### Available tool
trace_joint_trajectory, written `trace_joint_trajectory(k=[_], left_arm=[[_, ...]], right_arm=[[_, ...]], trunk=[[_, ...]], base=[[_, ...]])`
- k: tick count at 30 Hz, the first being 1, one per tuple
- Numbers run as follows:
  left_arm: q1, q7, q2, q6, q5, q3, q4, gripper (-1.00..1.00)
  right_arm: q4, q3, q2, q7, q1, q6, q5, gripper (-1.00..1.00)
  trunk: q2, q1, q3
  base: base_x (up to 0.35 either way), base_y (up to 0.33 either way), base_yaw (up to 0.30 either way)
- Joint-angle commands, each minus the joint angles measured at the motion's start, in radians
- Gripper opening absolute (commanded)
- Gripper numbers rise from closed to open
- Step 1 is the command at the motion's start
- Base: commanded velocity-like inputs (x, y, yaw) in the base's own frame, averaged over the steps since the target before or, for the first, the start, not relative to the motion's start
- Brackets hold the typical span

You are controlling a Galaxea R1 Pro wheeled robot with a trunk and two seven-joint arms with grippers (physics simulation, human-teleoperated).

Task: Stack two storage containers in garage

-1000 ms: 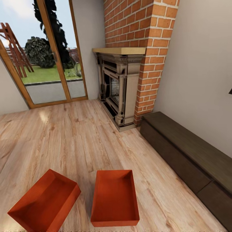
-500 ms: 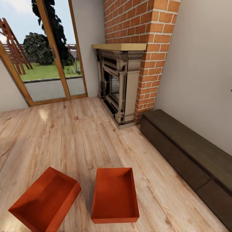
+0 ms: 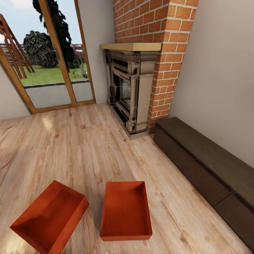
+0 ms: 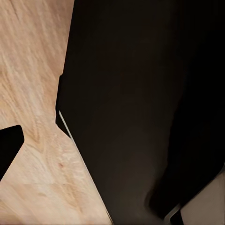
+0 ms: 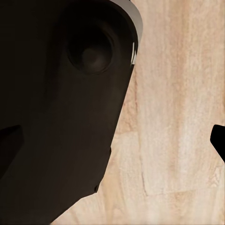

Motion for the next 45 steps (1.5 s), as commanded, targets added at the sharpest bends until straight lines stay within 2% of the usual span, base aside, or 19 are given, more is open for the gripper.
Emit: trace_joint_trajectory(k=[1, 26, 45], left_arm=[[0.0, 0.004, 0.0, 0.004, 0.005, 0.0, -0.002, 1.0], [0.0, 0.004, 0.001, 0.004, 0.007, 0.0, -0.002, 1.0], [0.0, 0.004, 0.0, 0.004, 0.007, 0.0, -0.002, 1.0]], right_arm=[[0.003, 0.005, 0.0, -0.003, -0.001, -0.005, 0.001, 1.0], [0.003, 0.005, 0.002, -0.001, -0.001, -0.005, 0.002, 1.0], [-0.005, 0.002, 0.008, 0.004, -0.001, -0.012, 0.005, 1.0]], trunk=[[0.0, 0.0, -0.002], [0.0, 0.0, -0.042], [0.0, 0.0, -0.044]], base=[[0.0, 0.0, 0.0], [0.0, 0.0, 0.0], [0.0, 0.0, 0.0]])
